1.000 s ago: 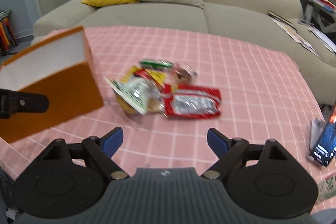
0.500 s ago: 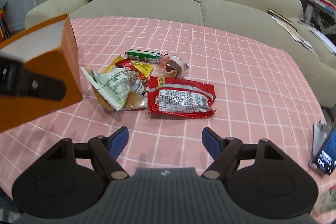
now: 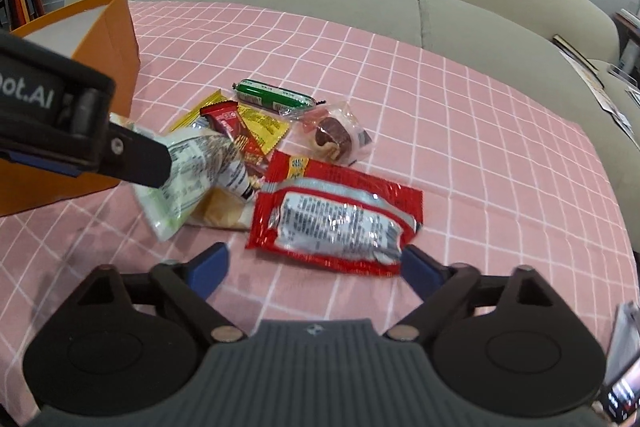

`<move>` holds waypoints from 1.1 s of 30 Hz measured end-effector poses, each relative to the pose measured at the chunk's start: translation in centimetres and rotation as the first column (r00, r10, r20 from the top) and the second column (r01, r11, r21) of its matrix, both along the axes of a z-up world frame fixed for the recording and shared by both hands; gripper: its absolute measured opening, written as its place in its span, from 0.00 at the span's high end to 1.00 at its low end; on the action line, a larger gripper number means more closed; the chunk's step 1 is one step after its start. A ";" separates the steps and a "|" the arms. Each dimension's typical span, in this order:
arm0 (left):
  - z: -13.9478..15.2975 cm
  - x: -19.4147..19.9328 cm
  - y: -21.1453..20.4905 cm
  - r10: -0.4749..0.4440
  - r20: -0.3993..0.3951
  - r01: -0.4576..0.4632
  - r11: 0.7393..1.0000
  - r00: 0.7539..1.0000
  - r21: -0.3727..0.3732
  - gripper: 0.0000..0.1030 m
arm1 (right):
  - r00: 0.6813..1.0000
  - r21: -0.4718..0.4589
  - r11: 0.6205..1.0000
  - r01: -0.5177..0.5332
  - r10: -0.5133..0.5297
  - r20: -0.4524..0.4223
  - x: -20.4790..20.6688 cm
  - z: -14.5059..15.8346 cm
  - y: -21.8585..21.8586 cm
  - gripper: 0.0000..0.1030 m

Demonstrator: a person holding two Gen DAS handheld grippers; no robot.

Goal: Organize snacks
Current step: 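Grasp the white-green bag with the left tool while the right tool grasps the red chip bag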

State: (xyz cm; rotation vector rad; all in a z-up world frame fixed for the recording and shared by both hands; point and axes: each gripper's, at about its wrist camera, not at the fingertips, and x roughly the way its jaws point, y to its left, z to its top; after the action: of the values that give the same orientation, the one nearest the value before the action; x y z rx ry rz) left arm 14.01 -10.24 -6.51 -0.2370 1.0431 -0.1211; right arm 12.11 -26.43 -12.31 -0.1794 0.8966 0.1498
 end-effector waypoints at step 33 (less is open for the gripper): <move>-1.5 -2.5 2.1 -0.068 -0.066 0.070 0.997 0.995 0.022 0.62 | 0.995 0.045 0.999 -0.013 0.018 -0.101 -2.8 -0.9 0.1 0.35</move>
State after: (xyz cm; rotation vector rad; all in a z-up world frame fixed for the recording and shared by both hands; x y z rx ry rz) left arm 11.49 -8.13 -8.02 -0.1843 1.1179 -0.1641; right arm 9.31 -26.30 -13.23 -0.1380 0.9924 0.1947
